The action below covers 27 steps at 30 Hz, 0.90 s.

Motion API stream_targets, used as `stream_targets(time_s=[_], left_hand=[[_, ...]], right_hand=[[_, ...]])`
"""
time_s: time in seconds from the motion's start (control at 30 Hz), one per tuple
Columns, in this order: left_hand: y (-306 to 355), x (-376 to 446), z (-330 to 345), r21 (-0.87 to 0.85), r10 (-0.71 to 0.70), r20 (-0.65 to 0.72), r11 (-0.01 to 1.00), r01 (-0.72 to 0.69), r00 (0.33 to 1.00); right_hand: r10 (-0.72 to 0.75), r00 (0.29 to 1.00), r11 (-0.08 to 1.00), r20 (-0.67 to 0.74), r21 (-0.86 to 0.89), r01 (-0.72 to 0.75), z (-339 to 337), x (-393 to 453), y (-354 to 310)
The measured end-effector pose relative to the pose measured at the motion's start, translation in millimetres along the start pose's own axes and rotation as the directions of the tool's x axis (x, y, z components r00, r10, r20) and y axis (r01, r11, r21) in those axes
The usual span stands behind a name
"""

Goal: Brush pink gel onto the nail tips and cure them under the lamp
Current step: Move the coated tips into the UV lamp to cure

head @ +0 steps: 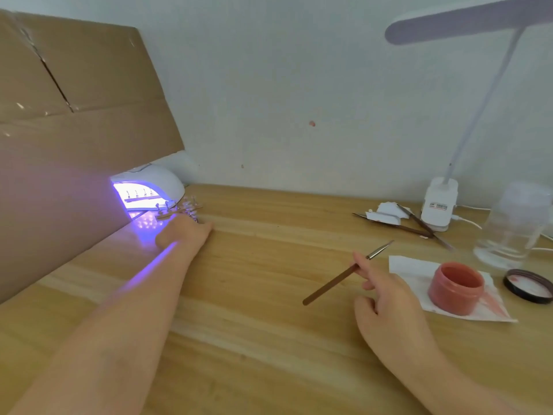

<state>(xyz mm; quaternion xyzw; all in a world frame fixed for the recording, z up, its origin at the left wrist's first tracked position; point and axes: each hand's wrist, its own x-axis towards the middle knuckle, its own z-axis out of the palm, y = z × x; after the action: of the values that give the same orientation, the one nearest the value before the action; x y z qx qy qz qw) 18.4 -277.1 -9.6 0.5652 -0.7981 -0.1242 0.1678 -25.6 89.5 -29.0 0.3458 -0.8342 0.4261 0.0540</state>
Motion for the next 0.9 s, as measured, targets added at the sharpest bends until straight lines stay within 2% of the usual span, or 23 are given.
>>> stream_targets(time_s=[0.13, 0.23, 0.3, 0.37, 0.5, 0.6, 0.67, 0.77, 0.9], left_hand=[[1.9, -3.1, -8.7, 0.007, 0.018, 0.052, 1.000, -0.019, 0.998], [-5.6, -4.4, -20.6, 0.005, 0.097, 0.105, 0.995, -0.098, 0.990], [-13.4, -11.1, -27.7, -0.092, 0.223, 0.197, 0.974, -0.209, 0.955], [-21.5, -21.7, -35.3, -0.146, 0.295, 0.210, 0.952, -0.268, 0.932], [-22.5, -53.1, -44.8, -0.304, 0.180, 0.201, 0.946, -0.114, 0.963], [-10.1, -77.9, -41.2, -0.482, 0.304, 0.166, 0.855, -0.192, 0.938], [5.8, -101.9, -41.8, -0.549, 0.407, 0.144, 0.791, -0.269, 0.902], [38.1, -147.3, -46.2, -0.600, 0.555, 0.117, 0.700, -0.386, 0.824], [80.7, -211.9, -52.3, -0.633, 0.748, 0.148, 0.574, -0.519, 0.647]], right_hand=[[0.008, 1.000, 1.000, 0.009, -0.019, -0.008, -0.8, 1.3, -1.3], [0.013, 1.000, 0.999, 0.018, -0.037, -0.013, -3.3, -0.5, -4.8], [0.017, 1.000, 0.996, 0.017, -0.084, -0.015, -5.8, -2.8, -8.2], [0.019, 1.000, 0.991, 0.012, -0.132, -0.018, -8.3, -4.0, -12.1], [0.027, 0.999, 0.993, 0.030, -0.115, -0.024, -12.1, -5.2, -20.8], [-0.036, 0.994, 0.993, 0.104, -0.104, 0.047, -18.2, -10.9, -31.0], [-0.066, 0.993, 0.994, 0.099, -0.084, 0.075, -30.3, -16.4, -35.7], [-0.079, 0.997, 0.995, -0.024, -0.071, 0.077, -61.1, -23.7, -30.5], [-0.081, 0.962, 0.994, -0.259, -0.098, 0.057, -116.7, -35.4, -1.9]])
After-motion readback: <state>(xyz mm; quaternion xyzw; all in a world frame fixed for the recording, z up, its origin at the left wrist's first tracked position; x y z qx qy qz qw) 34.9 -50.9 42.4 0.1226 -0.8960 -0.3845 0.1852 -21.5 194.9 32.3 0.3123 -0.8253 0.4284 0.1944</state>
